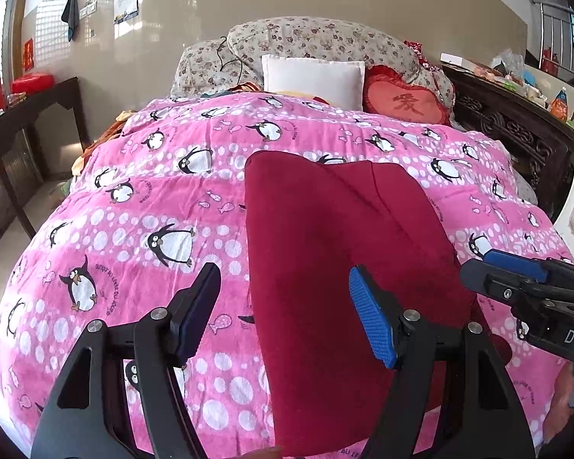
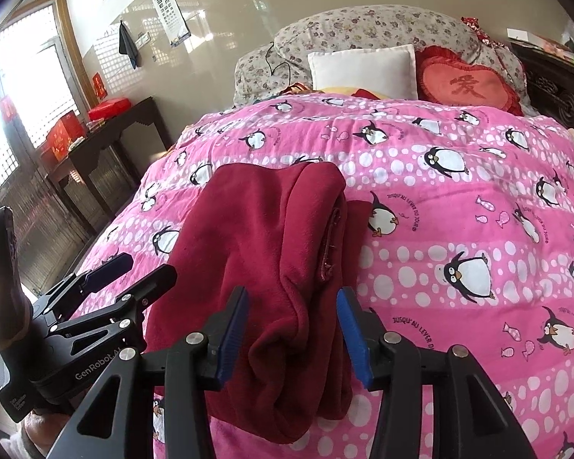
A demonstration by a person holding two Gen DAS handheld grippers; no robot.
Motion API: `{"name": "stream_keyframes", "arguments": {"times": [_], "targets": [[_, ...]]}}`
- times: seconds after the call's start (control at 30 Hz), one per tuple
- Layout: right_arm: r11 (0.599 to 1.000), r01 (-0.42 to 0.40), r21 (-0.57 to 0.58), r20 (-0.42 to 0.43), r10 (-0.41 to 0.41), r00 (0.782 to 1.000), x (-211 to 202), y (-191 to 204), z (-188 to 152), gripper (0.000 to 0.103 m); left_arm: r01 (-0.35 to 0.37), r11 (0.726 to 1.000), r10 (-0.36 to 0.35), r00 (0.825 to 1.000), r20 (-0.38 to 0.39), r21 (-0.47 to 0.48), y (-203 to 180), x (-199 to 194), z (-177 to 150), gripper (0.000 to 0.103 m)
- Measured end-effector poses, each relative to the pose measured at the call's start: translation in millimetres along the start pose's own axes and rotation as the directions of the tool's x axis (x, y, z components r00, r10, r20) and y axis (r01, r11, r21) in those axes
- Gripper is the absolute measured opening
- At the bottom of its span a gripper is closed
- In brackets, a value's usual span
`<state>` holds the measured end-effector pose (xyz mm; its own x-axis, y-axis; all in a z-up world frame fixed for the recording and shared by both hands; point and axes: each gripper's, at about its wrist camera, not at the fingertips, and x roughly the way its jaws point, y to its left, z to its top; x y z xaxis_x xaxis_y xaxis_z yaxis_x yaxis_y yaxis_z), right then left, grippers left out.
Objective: Fold small clothes
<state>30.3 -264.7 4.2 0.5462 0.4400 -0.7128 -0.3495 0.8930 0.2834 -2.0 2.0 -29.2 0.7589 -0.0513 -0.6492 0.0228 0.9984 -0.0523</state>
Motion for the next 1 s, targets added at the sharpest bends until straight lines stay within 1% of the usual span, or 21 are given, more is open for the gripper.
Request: {"name": "stream_keyframes", "arguments": {"times": [0.27, 0.5, 0.73, 1.0], "targets": [[1.0, 0.005, -0.001, -0.001, -0.005, 1.0, 1.7, 4.0, -0.4, 0.047, -0.004, 1.0, 0.004, 1.0, -0.003, 0.002, 0.6, -0.7, -0.7, 0.07], [0.997, 0.076, -0.034, 0.043, -0.075, 0.996, 0.5, 16.8, 2.8, 0.047, -0.015, 1.0, 0.015, 1.0, -0.001, -0.011, 5.0, -1.3, 1.1, 0.07], [0.992, 0.111, -0.054, 0.057, -0.108, 0.993, 1.2, 23.0, 5.7, 0.048, -0.016, 0.999, 0.016, 1.0, 0.001, -0.03, 9.8, -4.1, 3.3, 0.07], [0.993, 0.108, -0.048, 0.049, -0.106, 0.993, 2.8, 21.6, 7.0, 0.051, -0.024, 0.999, 0.025, 1.0, 0.014, -0.026, 8.4, -7.0, 3.7, 0.07]]}}
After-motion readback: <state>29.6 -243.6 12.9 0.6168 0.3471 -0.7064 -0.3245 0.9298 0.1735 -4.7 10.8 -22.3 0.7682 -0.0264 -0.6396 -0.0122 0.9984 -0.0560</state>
